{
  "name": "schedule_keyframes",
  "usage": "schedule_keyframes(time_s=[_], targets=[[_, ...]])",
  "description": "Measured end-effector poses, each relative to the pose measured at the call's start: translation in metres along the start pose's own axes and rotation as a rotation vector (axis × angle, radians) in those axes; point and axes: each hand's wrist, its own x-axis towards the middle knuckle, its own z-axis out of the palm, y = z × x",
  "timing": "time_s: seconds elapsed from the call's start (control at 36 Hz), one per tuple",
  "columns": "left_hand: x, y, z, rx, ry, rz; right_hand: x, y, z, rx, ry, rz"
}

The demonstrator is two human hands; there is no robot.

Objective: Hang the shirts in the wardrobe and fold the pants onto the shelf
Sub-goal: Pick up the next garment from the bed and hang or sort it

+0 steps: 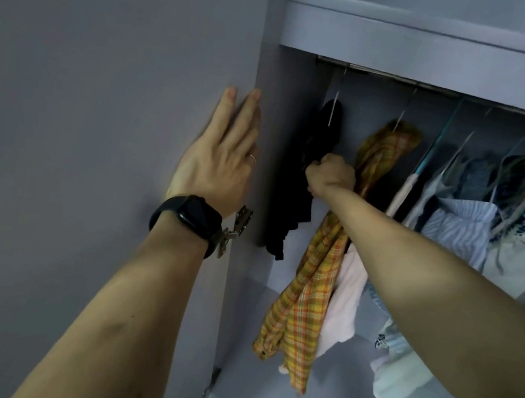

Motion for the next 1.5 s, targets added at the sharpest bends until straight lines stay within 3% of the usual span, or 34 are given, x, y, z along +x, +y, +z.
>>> schedule_keyframes(time_s=[0.14, 0.31, 0.47, 0.64, 0.69, 0.81, 0.92, 1.0, 1.22, 1.44, 1.5], targets=[[-0.001, 0.001, 0.004, -0.024, -0.014, 0.000, -0.006, -0.004, -0.014, -0.009, -0.006, 0.063], [-0.001, 0.003, 0.008, -0.054, -0.022, -0.010, -0.014, -0.007, -0.009, 0.222, -0.092, 0.115], [-0.003, 0.002, 0.007, -0.116, -0.105, -0.010, -0.043, 0.017, -0.027, 0.054, -0.089, -0.096], [0.001, -0.010, -0.013, -0.265, -0.284, -0.022, -0.111, 0.046, -0.089, 0.065, -0.019, -0.293], [0.003, -0.013, -0.024, -0.383, -0.346, -0.049, -0.138, 0.057, -0.111, 0.075, 0.024, -0.356], [0.004, -0.004, -0.065, -0.834, -0.374, -0.239, -0.189, 0.085, -0.152, 0.073, 0.128, -0.450], [-0.003, 0.026, -0.111, -1.278, -0.308, -0.373, -0.225, 0.113, -0.179, 0.112, 0.235, -0.443], [-0.017, 0.057, -0.144, -1.435, -0.231, -0.370, -0.252, 0.140, -0.186, 0.127, 0.298, -0.394], [-0.041, 0.150, -0.210, -1.768, -0.270, -0.081, -0.319, 0.220, -0.187, 0.047, 0.354, -0.144], [-0.058, 0.224, -0.292, -1.950, -0.245, 0.558, -0.436, 0.274, -0.192, -0.107, 0.566, 0.343], [-0.071, 0.240, -0.318, -1.937, -0.232, 0.839, -0.481, 0.273, -0.187, -0.134, 0.605, 0.554]])
